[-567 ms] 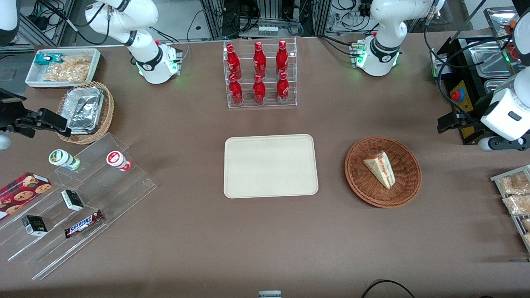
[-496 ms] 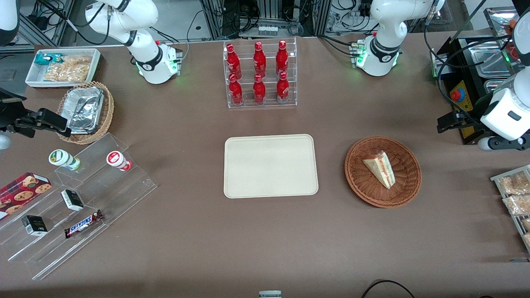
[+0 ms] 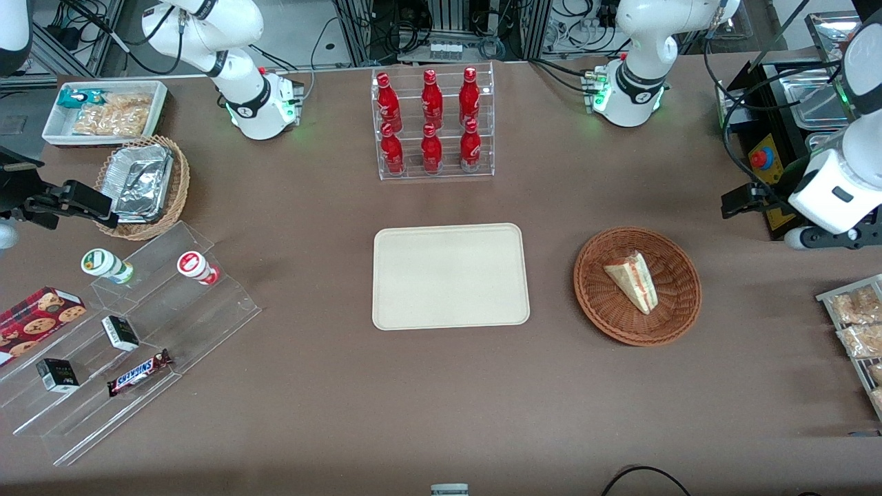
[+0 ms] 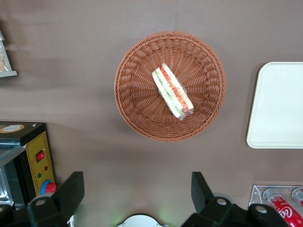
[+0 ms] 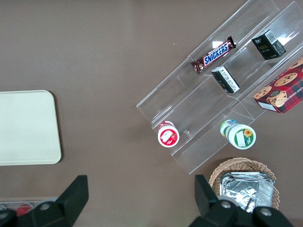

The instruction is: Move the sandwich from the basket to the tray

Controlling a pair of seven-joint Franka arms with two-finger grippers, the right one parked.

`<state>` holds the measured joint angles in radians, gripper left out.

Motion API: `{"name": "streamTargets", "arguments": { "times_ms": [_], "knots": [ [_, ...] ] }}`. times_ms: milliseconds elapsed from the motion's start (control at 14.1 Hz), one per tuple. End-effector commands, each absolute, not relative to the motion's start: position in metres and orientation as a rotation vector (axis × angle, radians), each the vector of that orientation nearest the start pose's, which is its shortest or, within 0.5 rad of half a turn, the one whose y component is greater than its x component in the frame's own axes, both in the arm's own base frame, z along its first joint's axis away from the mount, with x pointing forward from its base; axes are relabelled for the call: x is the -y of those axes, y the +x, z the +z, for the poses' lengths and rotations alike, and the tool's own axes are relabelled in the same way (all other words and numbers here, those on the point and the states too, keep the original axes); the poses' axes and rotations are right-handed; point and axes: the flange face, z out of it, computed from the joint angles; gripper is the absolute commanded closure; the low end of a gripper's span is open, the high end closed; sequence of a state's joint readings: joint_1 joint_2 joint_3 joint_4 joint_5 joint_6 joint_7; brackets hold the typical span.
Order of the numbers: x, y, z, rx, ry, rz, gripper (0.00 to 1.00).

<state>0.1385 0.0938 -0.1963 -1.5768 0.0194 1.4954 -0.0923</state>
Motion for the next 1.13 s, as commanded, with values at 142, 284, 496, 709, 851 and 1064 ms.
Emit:
{"name": "streamTargets", "arguments": {
  "times_ms": [142,284,496,709,851,1064],
  "knots": [
    [0.032,0.567,0.495,0.063,-3.098,0.278,0.00],
    [0.043,0.561,0.465,0.230,-3.079,0.246,0.00],
    [0.067,0.549,0.427,0.474,-3.031,0.239,0.00],
    [0.080,0.537,0.387,0.746,-2.957,0.236,0.00],
    [0.092,0.532,0.370,0.839,-2.932,0.215,0.00],
    [0.094,0.526,0.341,0.859,-2.947,0.174,0.00]
  ]
}}
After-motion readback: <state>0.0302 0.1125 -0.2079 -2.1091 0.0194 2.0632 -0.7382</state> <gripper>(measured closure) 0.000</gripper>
